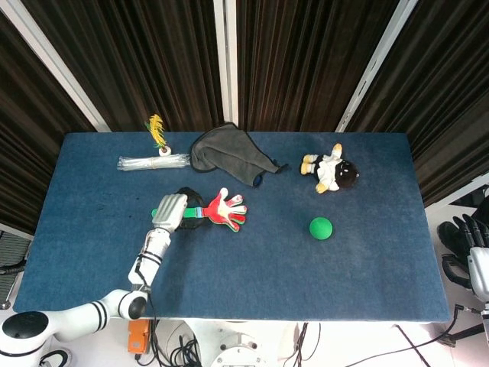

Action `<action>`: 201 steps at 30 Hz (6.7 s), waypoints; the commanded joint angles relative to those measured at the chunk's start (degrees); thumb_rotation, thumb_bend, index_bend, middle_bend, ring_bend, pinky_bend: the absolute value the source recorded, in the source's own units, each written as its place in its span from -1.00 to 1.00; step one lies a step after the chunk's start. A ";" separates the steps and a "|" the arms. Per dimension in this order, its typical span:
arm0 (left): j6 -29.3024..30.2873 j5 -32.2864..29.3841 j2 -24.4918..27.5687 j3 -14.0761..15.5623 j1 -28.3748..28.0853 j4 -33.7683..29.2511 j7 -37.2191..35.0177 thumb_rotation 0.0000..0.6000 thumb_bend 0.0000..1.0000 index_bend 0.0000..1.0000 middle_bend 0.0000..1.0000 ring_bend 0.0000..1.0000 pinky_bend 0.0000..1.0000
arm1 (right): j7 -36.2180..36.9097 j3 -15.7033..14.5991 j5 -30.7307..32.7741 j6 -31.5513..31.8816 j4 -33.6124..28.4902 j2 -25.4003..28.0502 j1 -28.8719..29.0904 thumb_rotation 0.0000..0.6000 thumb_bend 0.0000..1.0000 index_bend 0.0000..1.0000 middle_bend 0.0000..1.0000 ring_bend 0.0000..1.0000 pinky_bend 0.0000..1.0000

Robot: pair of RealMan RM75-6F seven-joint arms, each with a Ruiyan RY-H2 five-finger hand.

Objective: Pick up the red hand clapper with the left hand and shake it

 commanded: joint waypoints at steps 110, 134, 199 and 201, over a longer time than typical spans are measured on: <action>7.31 35.77 11.20 11.28 -1.59 12.93 -13.08 1.00 0.41 1.00 1.00 1.00 1.00 | -3.13 -0.69 0.88 -1.62 -3.16 1.07 0.69 1.00 -0.51 -1.00 -1.00 -1.00 -1.00; -0.90 9.97 18.26 -3.53 3.35 -10.61 -68.61 1.00 0.41 1.00 1.00 1.00 1.00 | -3.34 -0.81 0.89 -1.94 -2.88 0.70 0.82 1.00 -0.51 -1.00 -1.00 -1.00 -1.00; -22.32 22.33 22.66 7.49 -2.76 -7.84 -0.10 1.00 0.42 1.00 1.00 1.00 1.00 | -2.40 -0.82 1.84 -2.69 -1.82 0.60 0.74 1.00 -0.51 -1.00 -1.00 -1.00 -1.00; -21.58 20.19 22.74 6.96 -2.49 -8.82 1.52 1.00 0.42 1.00 1.00 1.00 1.00 | -2.23 -0.77 1.83 -2.67 -1.71 0.61 0.74 1.00 -0.51 -1.00 -1.00 -1.00 -1.00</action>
